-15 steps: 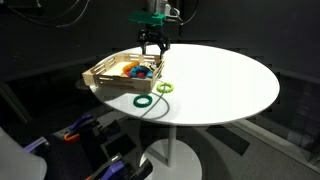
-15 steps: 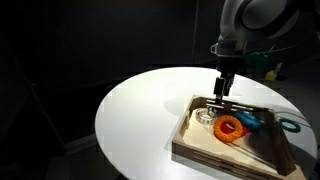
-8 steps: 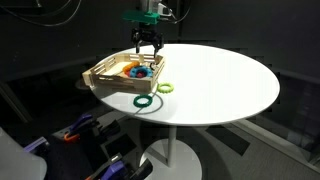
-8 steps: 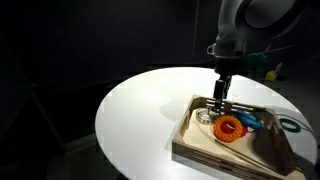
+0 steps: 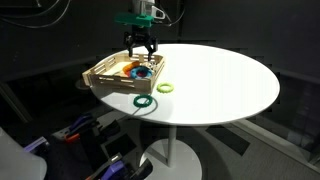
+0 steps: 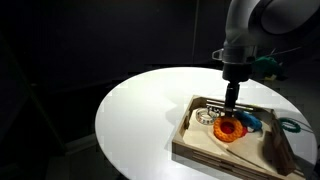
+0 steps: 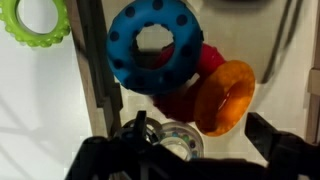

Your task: Put the transparent and stripped rings in the box, then remove the orange ring from the box and move the box behind

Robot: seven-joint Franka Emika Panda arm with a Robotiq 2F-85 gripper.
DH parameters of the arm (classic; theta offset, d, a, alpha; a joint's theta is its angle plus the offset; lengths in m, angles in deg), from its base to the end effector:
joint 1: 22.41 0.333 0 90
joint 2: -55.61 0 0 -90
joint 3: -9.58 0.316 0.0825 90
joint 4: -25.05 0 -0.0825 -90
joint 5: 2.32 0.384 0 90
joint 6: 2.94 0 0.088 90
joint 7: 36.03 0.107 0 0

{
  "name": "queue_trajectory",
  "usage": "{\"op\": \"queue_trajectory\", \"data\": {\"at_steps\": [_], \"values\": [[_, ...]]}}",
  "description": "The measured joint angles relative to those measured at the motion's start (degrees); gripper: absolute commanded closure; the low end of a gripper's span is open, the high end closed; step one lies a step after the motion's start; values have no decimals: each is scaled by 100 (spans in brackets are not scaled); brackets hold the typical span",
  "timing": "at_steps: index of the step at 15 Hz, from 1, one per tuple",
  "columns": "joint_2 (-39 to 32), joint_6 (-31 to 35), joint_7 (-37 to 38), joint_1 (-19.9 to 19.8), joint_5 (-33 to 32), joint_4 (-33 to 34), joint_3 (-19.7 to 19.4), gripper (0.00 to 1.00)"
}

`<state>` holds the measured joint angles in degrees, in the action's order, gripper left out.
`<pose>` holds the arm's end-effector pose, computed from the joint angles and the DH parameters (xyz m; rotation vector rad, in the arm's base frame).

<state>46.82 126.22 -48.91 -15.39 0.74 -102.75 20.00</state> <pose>0.5025 0.1594 0.2943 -2.9806 -0.7491 0.2003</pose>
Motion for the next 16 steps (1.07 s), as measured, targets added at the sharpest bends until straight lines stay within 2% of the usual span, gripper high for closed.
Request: {"op": "queue_trajectory", "data": {"at_steps": [2, 3, 4, 6, 9, 12, 13, 16], "values": [[5, 57, -37, 46, 0, -86, 17, 0], [5, 91, -48, 77, 0, -119, 27, 4], [4, 124, -55, 107, 0, -142, 40, 26], [4, 155, -67, 166, 0, -155, 66, 33], [4, 181, -76, 220, 0, -155, 92, 59], [4, 186, -91, 231, 0, -155, 109, 64], [4, 186, -95, 231, 0, -156, 110, 58], [2, 186, -102, 231, 0, -161, 110, 55]]}}
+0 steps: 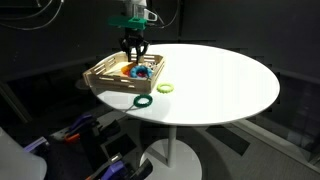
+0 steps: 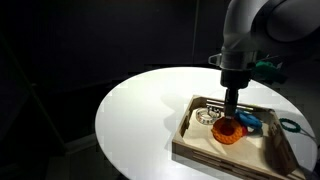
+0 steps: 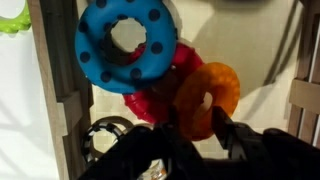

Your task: Put the transparent and stripped rings in the box, then remove the orange ring from the box and move the box behind

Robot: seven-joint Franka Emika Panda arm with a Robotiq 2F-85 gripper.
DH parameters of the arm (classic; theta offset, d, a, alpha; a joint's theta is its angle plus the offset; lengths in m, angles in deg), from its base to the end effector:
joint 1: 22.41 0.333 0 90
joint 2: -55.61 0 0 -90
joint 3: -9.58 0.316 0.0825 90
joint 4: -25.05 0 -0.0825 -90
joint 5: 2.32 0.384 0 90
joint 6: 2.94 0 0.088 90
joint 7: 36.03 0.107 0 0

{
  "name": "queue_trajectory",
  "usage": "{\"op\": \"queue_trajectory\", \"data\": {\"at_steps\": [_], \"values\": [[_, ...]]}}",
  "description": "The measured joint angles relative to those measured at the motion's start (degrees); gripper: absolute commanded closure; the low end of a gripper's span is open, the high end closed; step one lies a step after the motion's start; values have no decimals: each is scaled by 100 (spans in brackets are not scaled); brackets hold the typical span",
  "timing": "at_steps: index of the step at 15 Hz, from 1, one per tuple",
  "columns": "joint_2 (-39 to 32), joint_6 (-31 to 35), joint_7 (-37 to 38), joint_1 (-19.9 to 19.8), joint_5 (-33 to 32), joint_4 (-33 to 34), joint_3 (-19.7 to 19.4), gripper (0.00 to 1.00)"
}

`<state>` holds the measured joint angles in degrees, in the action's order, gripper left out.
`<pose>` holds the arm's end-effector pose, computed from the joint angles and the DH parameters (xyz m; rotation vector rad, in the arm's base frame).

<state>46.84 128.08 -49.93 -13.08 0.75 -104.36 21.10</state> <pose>0.4867 0.1869 0.2861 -2.9509 -0.8620 0.1945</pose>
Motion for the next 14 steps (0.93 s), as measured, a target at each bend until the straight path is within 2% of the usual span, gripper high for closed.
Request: {"op": "queue_trajectory", "data": {"at_steps": [5, 14], "values": [[-1, 0, -9, 0, 0, -29, 0, 53], [-2, 1, -14, 0, 0, -81, 0, 61]]}}
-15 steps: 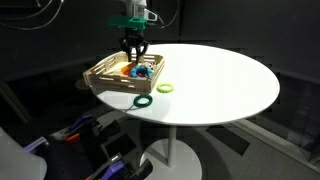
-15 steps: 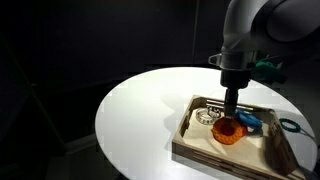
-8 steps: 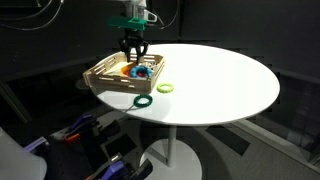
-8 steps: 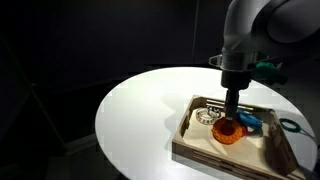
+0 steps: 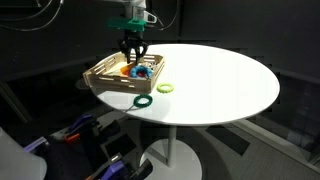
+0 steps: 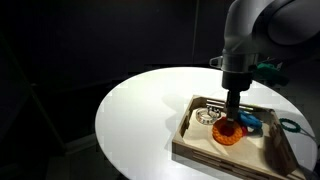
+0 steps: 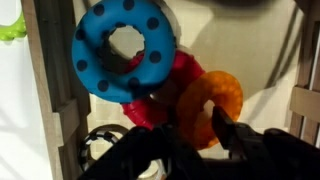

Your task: Put the transparent and stripped rings in the box, then remove the orange ring from the box and move the box behind

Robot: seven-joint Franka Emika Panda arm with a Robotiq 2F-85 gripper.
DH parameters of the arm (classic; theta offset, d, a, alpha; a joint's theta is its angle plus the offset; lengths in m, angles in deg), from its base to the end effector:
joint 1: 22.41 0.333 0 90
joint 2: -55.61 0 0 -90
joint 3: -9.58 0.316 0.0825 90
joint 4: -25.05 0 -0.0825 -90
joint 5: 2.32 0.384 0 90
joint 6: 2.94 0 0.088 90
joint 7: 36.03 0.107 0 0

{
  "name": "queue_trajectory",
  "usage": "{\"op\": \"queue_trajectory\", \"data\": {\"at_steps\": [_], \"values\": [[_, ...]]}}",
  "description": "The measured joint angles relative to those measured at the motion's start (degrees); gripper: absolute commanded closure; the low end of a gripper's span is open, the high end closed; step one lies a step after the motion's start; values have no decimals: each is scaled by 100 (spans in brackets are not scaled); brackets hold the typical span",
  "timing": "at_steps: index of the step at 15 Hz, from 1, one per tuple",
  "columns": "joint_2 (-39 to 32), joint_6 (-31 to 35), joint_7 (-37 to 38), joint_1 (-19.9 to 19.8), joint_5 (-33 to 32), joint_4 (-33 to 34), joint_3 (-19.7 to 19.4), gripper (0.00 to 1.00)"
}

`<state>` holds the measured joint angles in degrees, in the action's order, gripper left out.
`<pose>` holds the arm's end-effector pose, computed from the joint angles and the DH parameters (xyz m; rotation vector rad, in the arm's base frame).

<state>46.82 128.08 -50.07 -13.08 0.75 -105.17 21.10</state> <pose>0.4820 0.1854 0.2804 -2.9493 -0.8653 0.2167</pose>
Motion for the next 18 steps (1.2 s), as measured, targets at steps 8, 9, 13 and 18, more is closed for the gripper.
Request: {"op": "queue_trajectory", "data": {"at_steps": [8, 9, 13, 18], "values": [[-1, 0, -1, 1, 0, -32, 3, 99], [-1, 0, -1, 1, 0, -32, 5, 97], [0, 3, -117, -8, 177, -32, 6, 96], [12, 29, -688, -72, 980, -19, 6, 96]]}}
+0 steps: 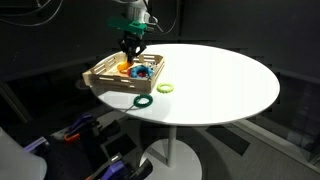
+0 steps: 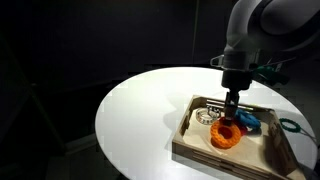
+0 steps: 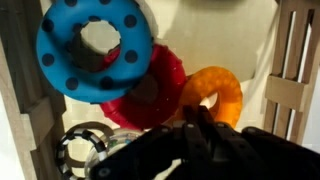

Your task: Put the transparent and stripped rings in the box, then remove the orange ring from the box and move the box behind

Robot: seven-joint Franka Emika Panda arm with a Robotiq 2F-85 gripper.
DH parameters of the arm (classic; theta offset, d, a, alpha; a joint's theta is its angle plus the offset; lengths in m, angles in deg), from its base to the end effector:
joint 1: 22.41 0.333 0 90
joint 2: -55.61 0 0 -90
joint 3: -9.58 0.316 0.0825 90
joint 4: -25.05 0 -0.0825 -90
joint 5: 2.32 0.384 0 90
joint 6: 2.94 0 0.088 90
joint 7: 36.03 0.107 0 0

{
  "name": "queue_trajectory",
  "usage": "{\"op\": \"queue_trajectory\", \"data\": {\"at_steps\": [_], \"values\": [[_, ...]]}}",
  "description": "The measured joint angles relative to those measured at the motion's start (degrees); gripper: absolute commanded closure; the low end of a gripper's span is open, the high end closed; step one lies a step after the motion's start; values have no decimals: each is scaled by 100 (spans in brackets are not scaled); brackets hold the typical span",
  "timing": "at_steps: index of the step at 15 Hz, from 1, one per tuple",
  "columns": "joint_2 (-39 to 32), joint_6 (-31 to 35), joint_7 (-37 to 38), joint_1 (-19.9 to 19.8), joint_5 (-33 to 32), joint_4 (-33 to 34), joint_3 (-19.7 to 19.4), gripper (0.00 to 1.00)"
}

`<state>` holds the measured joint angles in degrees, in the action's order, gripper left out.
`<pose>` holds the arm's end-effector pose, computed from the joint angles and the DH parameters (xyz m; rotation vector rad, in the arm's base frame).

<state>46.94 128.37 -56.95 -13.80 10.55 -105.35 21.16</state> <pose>0.4828 0.1833 0.2811 -2.8320 -0.8101 0.1964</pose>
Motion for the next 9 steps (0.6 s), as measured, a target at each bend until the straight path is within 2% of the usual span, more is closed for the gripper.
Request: {"op": "queue_trajectory", "data": {"at_steps": [5, 9], "values": [[70, 0, -379, -163, 582, 19, -9, 96], [238, -1, -438, -309, 692, 26, -71, 96]]}}
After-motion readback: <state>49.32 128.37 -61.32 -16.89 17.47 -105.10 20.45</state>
